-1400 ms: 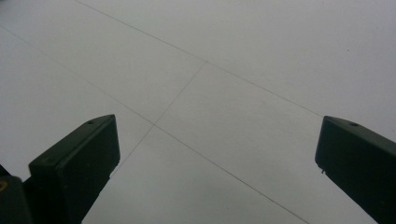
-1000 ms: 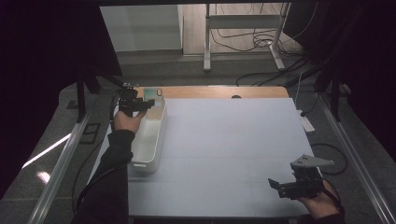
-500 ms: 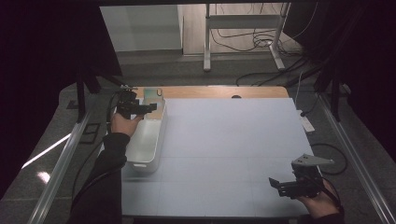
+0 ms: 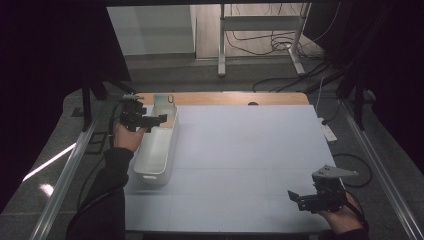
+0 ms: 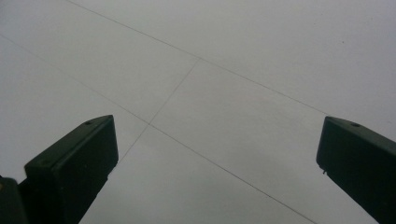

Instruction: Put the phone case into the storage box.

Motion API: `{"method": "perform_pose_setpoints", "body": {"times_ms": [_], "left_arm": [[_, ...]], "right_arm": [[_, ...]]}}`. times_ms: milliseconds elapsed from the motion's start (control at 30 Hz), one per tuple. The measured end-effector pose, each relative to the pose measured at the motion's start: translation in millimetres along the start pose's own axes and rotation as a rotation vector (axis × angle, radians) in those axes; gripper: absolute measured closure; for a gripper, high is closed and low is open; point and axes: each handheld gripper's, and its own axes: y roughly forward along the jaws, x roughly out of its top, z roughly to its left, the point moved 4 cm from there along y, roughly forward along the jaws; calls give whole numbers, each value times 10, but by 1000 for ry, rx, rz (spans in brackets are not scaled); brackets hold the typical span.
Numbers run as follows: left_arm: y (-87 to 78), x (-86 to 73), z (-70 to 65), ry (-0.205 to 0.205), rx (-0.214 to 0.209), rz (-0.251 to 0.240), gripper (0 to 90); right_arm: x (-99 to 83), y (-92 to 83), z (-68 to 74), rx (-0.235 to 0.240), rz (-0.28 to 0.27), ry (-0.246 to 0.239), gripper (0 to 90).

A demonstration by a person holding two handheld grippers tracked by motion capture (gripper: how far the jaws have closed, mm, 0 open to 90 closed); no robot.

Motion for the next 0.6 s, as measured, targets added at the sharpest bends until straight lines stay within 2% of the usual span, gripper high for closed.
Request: {"method": "perform_pose_setpoints", "body": {"times_ms": [167, 600], "left_arm": [[-49, -50, -62, 18, -22, -5, 28], [-163, -163, -216, 60, -47, -23, 23]], "right_arm": [[0, -2, 1, -1, 2, -2, 0], [0, -4, 6, 0, 1, -6, 0]]}}
